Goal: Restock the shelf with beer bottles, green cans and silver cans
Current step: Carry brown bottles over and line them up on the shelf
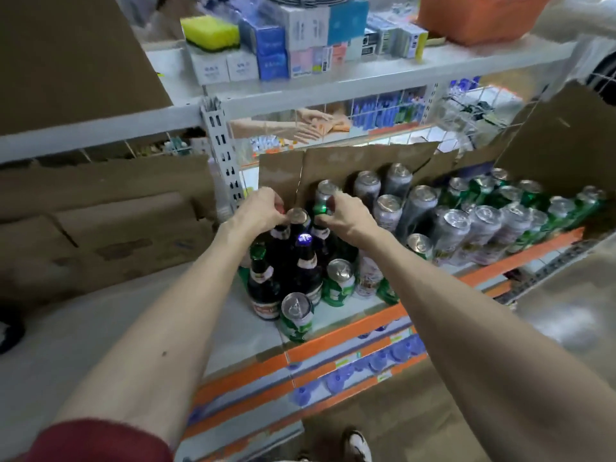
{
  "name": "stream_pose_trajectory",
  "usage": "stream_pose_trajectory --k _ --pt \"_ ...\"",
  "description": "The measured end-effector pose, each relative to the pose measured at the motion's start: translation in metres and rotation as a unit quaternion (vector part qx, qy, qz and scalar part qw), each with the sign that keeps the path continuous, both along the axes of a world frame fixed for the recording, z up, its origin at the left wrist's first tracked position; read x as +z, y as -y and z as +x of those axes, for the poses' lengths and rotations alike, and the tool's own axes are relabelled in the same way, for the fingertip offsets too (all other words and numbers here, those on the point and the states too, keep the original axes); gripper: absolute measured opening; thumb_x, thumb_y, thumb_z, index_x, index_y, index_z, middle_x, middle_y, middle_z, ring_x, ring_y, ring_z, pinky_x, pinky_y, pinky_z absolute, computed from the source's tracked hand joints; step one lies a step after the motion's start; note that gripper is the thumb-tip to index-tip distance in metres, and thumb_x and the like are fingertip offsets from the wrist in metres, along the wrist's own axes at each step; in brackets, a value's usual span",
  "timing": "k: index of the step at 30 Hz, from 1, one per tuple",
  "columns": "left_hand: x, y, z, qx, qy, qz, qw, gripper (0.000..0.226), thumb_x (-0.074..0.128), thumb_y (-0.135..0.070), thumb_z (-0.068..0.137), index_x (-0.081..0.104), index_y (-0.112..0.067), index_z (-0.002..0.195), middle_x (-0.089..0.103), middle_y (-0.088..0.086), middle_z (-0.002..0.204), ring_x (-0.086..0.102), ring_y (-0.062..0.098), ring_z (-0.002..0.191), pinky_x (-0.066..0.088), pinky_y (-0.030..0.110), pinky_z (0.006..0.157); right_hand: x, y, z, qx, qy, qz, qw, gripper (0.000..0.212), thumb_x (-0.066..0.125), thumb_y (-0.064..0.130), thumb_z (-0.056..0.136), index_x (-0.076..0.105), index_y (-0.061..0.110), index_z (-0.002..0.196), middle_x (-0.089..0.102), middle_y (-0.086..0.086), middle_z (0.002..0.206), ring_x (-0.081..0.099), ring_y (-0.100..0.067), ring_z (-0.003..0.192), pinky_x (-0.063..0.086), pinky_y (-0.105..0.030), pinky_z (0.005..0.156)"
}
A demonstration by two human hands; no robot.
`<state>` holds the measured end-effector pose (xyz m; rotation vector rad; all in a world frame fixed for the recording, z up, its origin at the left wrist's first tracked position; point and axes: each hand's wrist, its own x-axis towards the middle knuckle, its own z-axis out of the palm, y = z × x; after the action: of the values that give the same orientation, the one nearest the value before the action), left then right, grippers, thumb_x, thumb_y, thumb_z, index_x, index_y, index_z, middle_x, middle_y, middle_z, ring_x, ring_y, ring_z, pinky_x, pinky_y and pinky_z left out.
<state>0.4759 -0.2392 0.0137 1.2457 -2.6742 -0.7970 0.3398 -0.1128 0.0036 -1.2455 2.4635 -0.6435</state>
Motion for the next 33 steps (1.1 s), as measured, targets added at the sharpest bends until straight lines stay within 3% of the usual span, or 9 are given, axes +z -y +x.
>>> stream_pose_trajectory --k 3,6,11,16,21,23,25,29,33 --pt "-0.013 -0.004 -0.001 0.019 0.010 0.021 1.000 0.036 0.082 -0.023 0.076 0.071 0.001 0.100 0.072 0.020 0.097 0.068 0.032 0.093 0.052 0.039 0.074 -0.013 0.003 -0.010 0.046 0.050 -0.019 0.998 0.035 0.068 0.038 0.085 0.062 0.008 0.102 0.069 -0.016 0.099 0.063 -0.033 0.094 0.046 -0.035 0.072" --pt "-0.020 -0.005 0.001 0.066 -0.025 0.041 0.997 0.035 0.086 -0.022 0.071 0.070 0.003 0.090 0.072 0.024 0.088 0.068 0.034 0.084 0.053 0.043 0.072 -0.022 -0.001 -0.020 0.106 0.050 -0.029 0.993 0.033 0.070 0.031 0.084 0.061 0.007 0.105 0.068 -0.015 0.104 0.062 -0.031 0.099 0.041 -0.032 0.070" --pt "-0.020 -0.015 0.007 0.104 -0.069 0.091 0.988 0.021 0.084 -0.016 0.074 0.076 -0.004 0.091 0.076 0.012 0.085 0.065 0.008 0.065 0.046 0.019 0.060 -0.036 0.000 -0.027 0.136 0.051 -0.078 0.986 0.035 0.070 0.032 0.087 0.061 0.008 0.110 0.069 -0.015 0.109 0.061 -0.032 0.104 0.030 -0.027 0.066" --pt "-0.020 -0.018 0.004 0.123 -0.074 0.087 0.986 0.022 0.085 -0.018 0.073 0.078 -0.009 0.092 0.077 0.009 0.094 0.071 0.018 0.086 0.052 0.027 0.073 -0.043 -0.001 -0.029 0.144 0.060 -0.105 0.982 0.033 0.068 0.034 0.087 0.061 0.011 0.109 0.070 -0.016 0.107 0.062 -0.035 0.101 0.041 -0.033 0.072" --pt "-0.018 -0.019 0.002 0.130 -0.079 0.106 0.983 0.027 0.085 -0.019 0.073 0.076 -0.010 0.097 0.077 0.007 0.093 0.069 0.010 0.082 0.048 0.011 0.066 -0.036 -0.003 -0.026 0.129 0.093 -0.102 0.982 0.026 0.066 0.030 0.086 0.061 0.009 0.100 0.070 -0.017 0.101 0.062 -0.037 0.096 0.039 -0.031 0.068" --pt "-0.013 -0.020 0.004 0.139 -0.084 0.105 0.981 0.027 0.085 -0.016 0.073 0.076 -0.009 0.098 0.077 0.007 0.090 0.066 0.002 0.070 0.046 0.007 0.058 -0.027 -0.003 -0.027 0.124 0.102 -0.098 0.982 0.024 0.066 0.029 0.087 0.061 0.008 0.098 0.069 -0.016 0.099 0.062 -0.036 0.095 0.040 -0.032 0.069" --pt "0.000 -0.022 0.004 0.148 -0.094 0.093 0.980 0.023 0.085 -0.020 0.073 0.077 -0.012 0.093 0.075 0.005 0.083 0.060 0.003 0.061 0.045 0.014 0.054 -0.012 -0.001 -0.029 0.123 0.091 -0.099 0.983 0.026 0.066 0.030 0.087 0.062 0.006 0.095 0.068 -0.016 0.095 0.062 -0.035 0.092 0.043 -0.035 0.071" --pt "0.054 -0.013 0.007 0.186 -0.113 0.038 0.975 0.020 0.085 -0.031 0.074 0.071 -0.017 0.074 0.059 -0.006 0.060 0.049 0.008 0.056 0.036 0.024 0.053 0.038 0.017 -0.035 0.107 0.029 -0.103 0.989 0.033 0.063 0.038 0.089 0.061 0.005 0.087 0.066 -0.014 0.087 0.063 -0.034 0.083 0.049 -0.036 0.070" --pt "0.127 -0.007 0.016 0.197 -0.169 -0.005 0.966 0.021 0.084 -0.029 0.076 0.072 -0.012 0.076 0.061 -0.002 0.063 0.054 0.013 0.062 0.040 0.020 0.055 0.110 0.037 -0.038 0.117 -0.004 -0.167 0.979 0.035 0.061 0.036 0.091 0.066 0.002 0.090 0.068 -0.016 0.086 0.066 -0.030 0.082 0.054 -0.038 0.072"
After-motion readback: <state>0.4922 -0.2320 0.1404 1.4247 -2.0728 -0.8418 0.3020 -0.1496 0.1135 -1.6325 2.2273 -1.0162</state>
